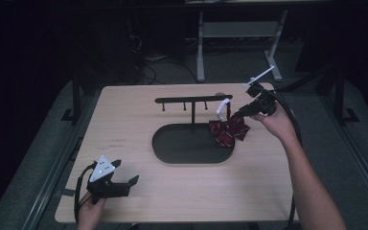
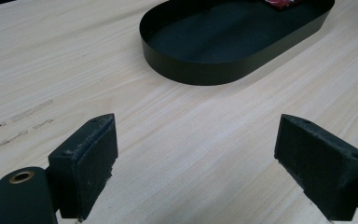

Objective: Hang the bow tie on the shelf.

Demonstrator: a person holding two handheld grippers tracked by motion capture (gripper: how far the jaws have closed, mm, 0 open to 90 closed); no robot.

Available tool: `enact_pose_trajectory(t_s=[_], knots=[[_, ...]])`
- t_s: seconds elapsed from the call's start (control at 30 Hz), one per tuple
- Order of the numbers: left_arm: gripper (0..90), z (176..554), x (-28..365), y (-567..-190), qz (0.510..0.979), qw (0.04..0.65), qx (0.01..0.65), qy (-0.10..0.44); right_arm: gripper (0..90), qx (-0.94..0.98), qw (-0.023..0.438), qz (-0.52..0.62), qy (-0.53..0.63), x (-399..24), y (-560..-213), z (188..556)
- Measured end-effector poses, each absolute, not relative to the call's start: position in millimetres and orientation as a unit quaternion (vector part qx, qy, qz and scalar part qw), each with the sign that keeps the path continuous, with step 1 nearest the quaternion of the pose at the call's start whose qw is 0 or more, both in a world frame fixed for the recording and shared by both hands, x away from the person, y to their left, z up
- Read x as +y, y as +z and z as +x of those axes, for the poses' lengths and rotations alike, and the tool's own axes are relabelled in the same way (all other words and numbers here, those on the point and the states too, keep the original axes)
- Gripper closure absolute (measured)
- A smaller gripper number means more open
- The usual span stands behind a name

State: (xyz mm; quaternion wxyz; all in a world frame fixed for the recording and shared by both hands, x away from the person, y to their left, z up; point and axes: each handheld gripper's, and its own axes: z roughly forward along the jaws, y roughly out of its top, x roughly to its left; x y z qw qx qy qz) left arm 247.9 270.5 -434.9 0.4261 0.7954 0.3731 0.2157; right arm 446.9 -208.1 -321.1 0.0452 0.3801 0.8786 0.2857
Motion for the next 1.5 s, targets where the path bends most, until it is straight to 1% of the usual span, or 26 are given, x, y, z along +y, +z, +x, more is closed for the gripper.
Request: enact_pose_trajectory(t_s=[0.33,0.8,1.1,1.2,1.4,1.5], knots=[[13.0,247.8,270.3,-435.6,0.797,0.424,0.373,0.214,61.3,0.878,0.04,0.382,0.285,-210.7,-326.9,445.8],[13.0,247.3,270.2,-435.4,0.796,0.427,0.374,0.213,52.7,0.876,0.035,0.386,0.289,-219.5,-333.2,438.5],[13.0,247.2,270.1,-435.4,0.796,0.426,0.374,0.213,51.2,0.874,0.029,0.386,0.293,-223.7,-341.9,433.3],[13.0,247.2,269.6,-435.5,0.798,0.425,0.373,0.211,49.0,0.875,0.024,0.387,0.289,-223.6,-345.0,431.5],[13.0,247.0,269.4,-435.5,0.798,0.425,0.373,0.211,49.4,0.879,0.026,0.379,0.287,-221.3,-347.7,426.1],[13.0,247.0,269.4,-435.5,0.798,0.425,0.372,0.211,49.0,0.881,0.018,0.376,0.288,-221.1,-351.2,424.1]])
